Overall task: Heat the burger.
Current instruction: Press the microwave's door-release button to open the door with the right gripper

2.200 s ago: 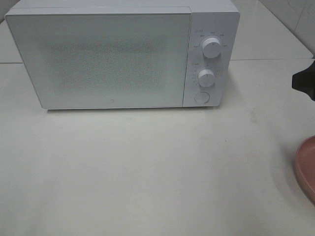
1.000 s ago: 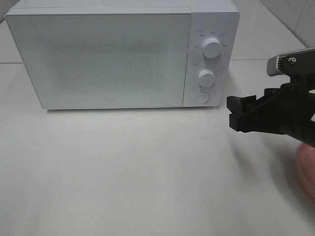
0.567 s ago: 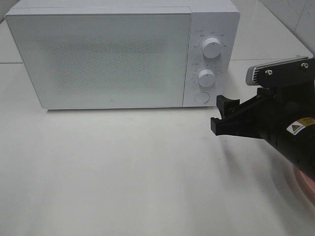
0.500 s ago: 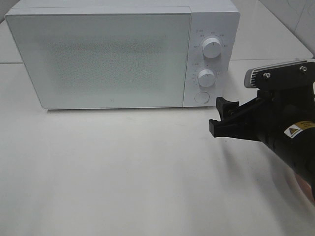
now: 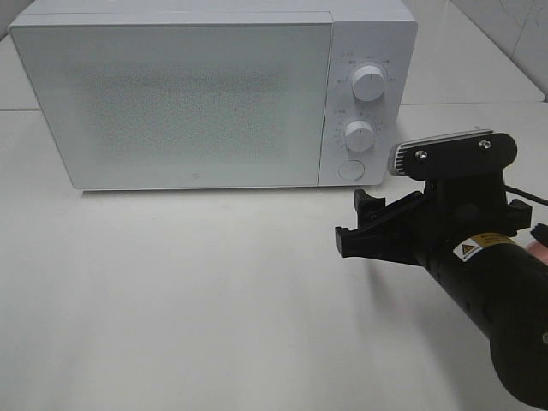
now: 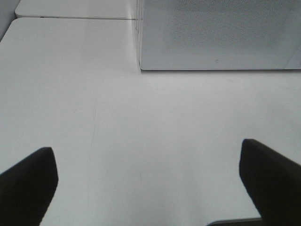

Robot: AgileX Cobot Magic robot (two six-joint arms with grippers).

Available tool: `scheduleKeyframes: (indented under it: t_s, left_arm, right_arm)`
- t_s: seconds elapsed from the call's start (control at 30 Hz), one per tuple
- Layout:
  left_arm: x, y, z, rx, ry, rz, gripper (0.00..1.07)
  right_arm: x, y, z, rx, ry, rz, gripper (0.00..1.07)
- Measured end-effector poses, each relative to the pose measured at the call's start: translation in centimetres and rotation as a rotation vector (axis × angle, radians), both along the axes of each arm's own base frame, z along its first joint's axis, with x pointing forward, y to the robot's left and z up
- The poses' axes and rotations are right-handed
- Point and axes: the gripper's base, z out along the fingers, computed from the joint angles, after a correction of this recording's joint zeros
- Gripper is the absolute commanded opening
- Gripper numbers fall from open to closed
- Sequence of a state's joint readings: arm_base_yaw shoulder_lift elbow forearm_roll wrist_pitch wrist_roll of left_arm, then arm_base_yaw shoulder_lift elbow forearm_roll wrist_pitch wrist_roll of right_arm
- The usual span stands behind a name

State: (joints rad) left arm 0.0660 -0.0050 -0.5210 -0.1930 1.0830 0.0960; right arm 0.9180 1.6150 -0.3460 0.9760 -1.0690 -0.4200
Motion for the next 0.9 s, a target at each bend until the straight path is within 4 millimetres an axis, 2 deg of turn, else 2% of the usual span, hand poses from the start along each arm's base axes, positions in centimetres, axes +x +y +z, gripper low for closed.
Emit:
scheduleKeyframes:
  t_s: [0.13, 0.3, 0.37, 0.4, 0.43, 0.47, 0.53, 0.57, 0.63, 0.67, 0.7, 0.77, 0.8, 0.83, 0.9]
  left_arm:
    - [0.0, 0.0, 0.0, 0.0, 0.0, 0.0, 0.99]
    - [0.0, 0.0, 0.0, 0.0, 0.0, 0.0, 0.99]
    - [0.0, 0.0, 0.0, 0.0, 0.0, 0.0, 0.99]
    - [0.0, 0.0, 0.0, 0.0, 0.0, 0.0, 0.99]
    - [0.0, 0.0, 0.0, 0.0, 0.0, 0.0, 0.99]
    - [0.0, 0.0, 0.0, 0.0, 0.0, 0.0, 0.99]
    - [0.0, 0.0, 0.0, 0.0, 0.0, 0.0, 0.99]
    - [0.0, 0.0, 0.0, 0.0, 0.0, 0.0, 0.99]
    - [0.0, 0.0, 0.0, 0.0, 0.0, 0.0, 0.99]
    - [0.0, 0.0, 0.0, 0.0, 0.0, 0.0, 0.99]
    - [0.0, 0.0, 0.0, 0.0, 0.0, 0.0, 0.99]
    - [0.0, 0.0, 0.0, 0.0, 0.0, 0.0, 0.99]
    - [0.0, 0.0, 0.0, 0.0, 0.0, 0.0, 0.99]
    - [0.0, 0.0, 0.0, 0.0, 0.0, 0.0, 0.99]
    - [0.0, 0.0, 0.0, 0.0, 0.0, 0.0, 0.99]
  right_arm:
    - [0.0, 0.0, 0.0, 0.018, 0.002, -0.007, 0.74]
    - [0.0, 0.0, 0.01, 0.139, 0.013, -0.052, 0.74]
    - [0.0, 0.0, 0.01, 0.258, 0.025, -0.097, 0.74]
    - [0.0, 0.0, 0.01, 0.258, 0.025, -0.097, 0.74]
    - [0.0, 0.0, 0.01, 0.361, 0.036, -0.135, 0.73]
    - [0.0, 0.0, 0.01, 0.361, 0.036, -0.135, 0.73]
    - [0.0, 0.0, 0.01, 0.518, 0.052, -0.194, 0.71]
    - [0.0, 0.0, 0.01, 0.518, 0.052, -0.194, 0.71]
    - [0.0, 0.0, 0.01, 0.673, 0.068, -0.252, 0.66]
    - [0.0, 0.0, 0.01, 0.673, 0.068, -0.252, 0.66]
    - [0.0, 0.0, 0.01, 0.777, 0.078, -0.29, 0.62]
    - [0.0, 0.0, 0.01, 0.816, 0.082, -0.305, 0.6]
    - [0.0, 0.0, 0.01, 0.914, 0.092, -0.342, 0.54]
    - [0.0, 0.0, 0.01, 0.914, 0.092, -0.342, 0.54]
    - [0.0, 0.0, 0.01, 1.036, 0.105, -0.387, 0.45]
